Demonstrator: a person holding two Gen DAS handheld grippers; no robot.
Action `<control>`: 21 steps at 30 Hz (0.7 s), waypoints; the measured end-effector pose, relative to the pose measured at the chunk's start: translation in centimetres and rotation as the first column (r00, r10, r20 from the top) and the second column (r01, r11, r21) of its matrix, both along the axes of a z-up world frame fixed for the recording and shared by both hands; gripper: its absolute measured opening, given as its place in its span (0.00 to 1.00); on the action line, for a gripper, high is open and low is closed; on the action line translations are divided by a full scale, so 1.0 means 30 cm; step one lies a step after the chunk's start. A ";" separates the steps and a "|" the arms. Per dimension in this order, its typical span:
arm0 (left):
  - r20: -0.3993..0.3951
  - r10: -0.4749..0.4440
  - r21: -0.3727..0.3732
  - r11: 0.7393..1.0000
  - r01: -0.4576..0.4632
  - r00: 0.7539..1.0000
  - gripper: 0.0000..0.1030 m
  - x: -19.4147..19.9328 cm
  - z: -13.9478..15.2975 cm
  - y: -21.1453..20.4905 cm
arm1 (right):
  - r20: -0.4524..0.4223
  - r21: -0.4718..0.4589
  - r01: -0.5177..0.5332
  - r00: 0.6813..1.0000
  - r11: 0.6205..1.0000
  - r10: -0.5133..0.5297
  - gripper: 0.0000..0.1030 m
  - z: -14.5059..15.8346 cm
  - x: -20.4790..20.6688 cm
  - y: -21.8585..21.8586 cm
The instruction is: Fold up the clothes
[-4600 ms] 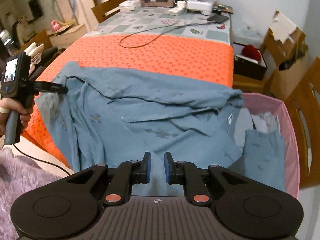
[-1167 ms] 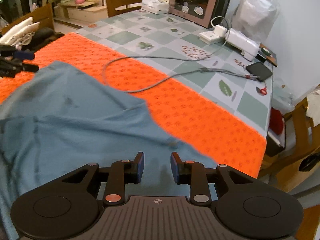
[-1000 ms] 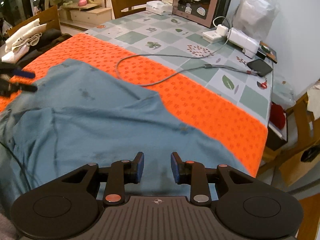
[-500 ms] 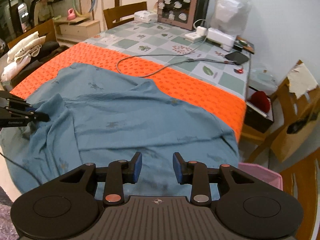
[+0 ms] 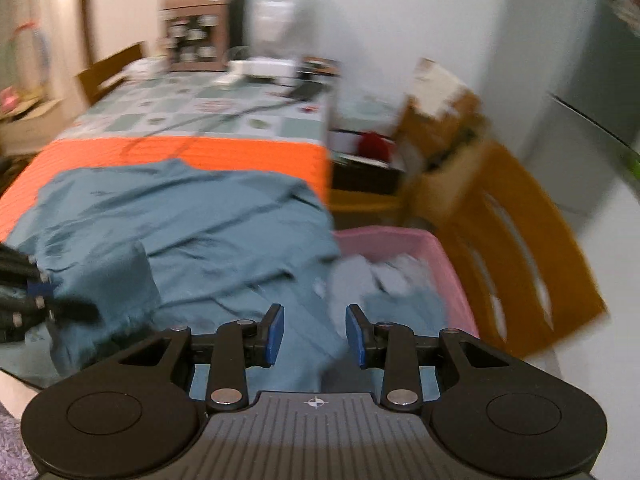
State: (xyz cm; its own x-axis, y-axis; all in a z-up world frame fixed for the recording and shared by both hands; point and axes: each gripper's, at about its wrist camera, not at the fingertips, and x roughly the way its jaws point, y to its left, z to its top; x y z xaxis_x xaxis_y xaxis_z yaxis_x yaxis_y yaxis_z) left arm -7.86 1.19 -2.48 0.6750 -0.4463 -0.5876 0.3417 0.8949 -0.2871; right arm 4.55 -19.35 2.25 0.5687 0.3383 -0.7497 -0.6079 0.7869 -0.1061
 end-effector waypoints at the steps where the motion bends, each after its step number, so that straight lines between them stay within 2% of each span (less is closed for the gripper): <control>1: 0.012 -0.056 -0.004 0.998 0.056 0.998 0.06 -0.003 0.002 -0.045 | 0.006 -0.005 0.042 0.999 0.999 -0.042 0.36 0.011 -0.034 -0.032; 5: 0.032 -0.261 -0.053 0.963 0.263 0.965 0.06 -0.071 0.001 -0.218 | 0.017 -0.032 0.210 0.978 0.977 -0.209 0.36 0.035 -0.163 -0.161; 9: 0.053 -0.446 -0.068 0.891 0.449 0.894 0.06 -0.171 -0.008 -0.358 | 0.016 -0.046 0.378 0.926 0.925 -0.378 0.36 0.048 -0.320 -0.293; 13: 0.079 -0.603 -0.068 0.791 0.608 0.794 0.06 -0.268 -0.013 -0.469 | 0.016 -0.066 0.502 0.865 0.862 -0.502 0.36 0.052 -0.496 -0.403; 16: 0.097 -0.706 -0.058 0.699 0.713 0.701 0.06 -0.345 -0.014 -0.551 | 0.016 -0.071 0.572 0.820 0.817 -0.572 0.36 0.051 -0.611 -0.463; 21: 0.115 -0.822 -0.031 0.558 0.829 0.558 0.07 -0.475 -0.019 -0.671 | 0.021 -0.082 0.662 0.748 0.745 -0.663 0.36 0.045 -0.772 -0.525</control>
